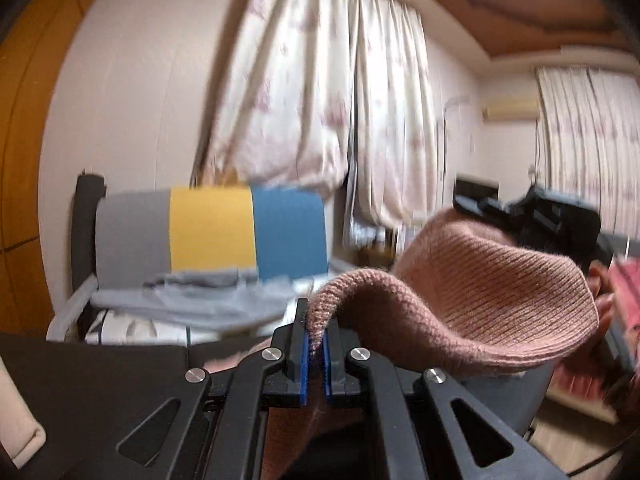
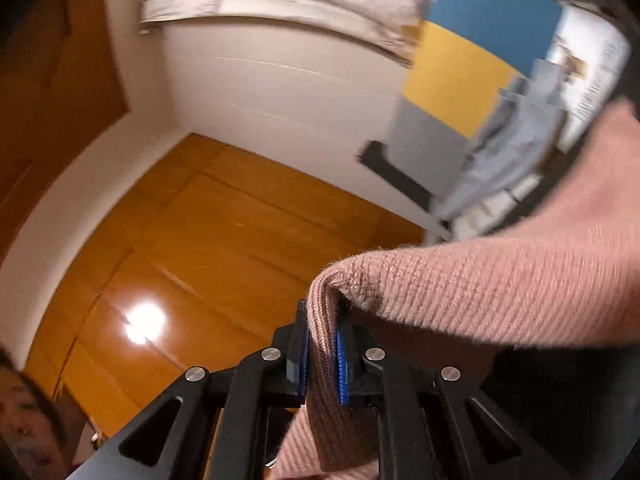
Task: Fold clothes
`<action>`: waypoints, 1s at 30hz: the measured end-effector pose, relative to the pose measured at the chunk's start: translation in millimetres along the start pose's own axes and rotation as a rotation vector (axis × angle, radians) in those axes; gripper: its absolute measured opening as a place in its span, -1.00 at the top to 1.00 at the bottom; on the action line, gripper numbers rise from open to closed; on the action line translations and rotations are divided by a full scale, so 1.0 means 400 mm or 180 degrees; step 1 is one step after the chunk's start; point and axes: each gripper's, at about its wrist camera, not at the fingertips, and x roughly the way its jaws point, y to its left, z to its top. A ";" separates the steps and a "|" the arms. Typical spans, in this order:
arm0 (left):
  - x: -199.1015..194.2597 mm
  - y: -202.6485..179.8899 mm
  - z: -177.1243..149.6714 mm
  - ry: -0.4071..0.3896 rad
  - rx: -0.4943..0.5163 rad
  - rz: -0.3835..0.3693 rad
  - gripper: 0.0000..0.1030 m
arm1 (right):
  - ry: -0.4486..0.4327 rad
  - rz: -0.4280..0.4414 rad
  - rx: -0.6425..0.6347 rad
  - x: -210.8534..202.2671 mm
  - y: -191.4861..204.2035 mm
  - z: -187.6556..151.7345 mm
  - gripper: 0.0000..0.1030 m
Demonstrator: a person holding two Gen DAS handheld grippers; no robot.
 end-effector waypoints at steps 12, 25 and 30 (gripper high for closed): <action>-0.136 0.007 0.280 -0.0877 -0.0235 -0.0237 0.93 | -0.0047 0.0684 -0.0829 0.041 0.396 0.060 0.79; -0.304 -0.081 0.476 -0.1316 -0.0256 -0.0785 0.93 | 0.0126 0.1351 -0.1413 0.094 0.687 -0.015 0.79; -0.390 -0.111 0.553 -0.1348 -0.0240 -0.1016 0.93 | 0.0130 0.1552 -0.1800 0.097 0.815 -0.060 0.79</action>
